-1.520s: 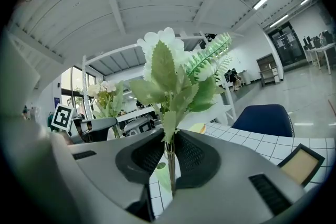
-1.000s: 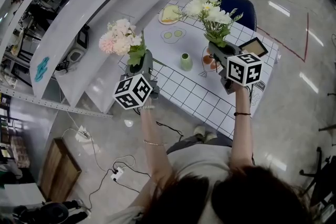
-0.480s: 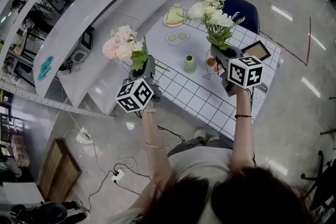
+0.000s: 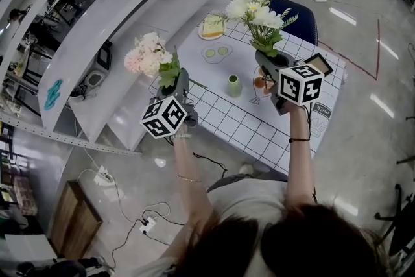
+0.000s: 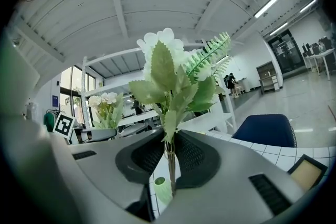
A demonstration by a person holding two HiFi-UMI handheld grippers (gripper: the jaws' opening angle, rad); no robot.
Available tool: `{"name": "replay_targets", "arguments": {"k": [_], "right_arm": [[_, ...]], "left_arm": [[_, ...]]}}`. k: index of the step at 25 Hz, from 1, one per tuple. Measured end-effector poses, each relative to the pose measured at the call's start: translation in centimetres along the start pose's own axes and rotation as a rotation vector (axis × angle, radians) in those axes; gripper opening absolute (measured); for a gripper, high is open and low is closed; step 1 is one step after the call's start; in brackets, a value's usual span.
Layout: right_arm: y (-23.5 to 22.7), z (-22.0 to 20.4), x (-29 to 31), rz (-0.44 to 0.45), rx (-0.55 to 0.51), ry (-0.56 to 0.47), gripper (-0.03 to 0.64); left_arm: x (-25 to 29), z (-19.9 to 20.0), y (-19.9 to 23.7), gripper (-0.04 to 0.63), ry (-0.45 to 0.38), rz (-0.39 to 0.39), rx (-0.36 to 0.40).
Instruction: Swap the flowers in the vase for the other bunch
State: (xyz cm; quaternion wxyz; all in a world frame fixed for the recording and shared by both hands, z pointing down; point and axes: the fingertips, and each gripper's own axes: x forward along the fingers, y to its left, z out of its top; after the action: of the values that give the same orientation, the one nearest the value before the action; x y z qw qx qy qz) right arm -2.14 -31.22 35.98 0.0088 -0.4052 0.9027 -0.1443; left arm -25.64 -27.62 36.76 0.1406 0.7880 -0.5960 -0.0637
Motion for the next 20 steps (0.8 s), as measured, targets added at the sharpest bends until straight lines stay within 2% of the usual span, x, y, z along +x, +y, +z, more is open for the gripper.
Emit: {"name": "replay_targets", "arguments": {"k": [20], "right_arm": [[1.9,-1.2,5.0,0.064,0.046,-0.066,0.055]], "left_arm": [[1.2,-1.8,2.5,0.077,0.064,-0.015,-0.018]]}}
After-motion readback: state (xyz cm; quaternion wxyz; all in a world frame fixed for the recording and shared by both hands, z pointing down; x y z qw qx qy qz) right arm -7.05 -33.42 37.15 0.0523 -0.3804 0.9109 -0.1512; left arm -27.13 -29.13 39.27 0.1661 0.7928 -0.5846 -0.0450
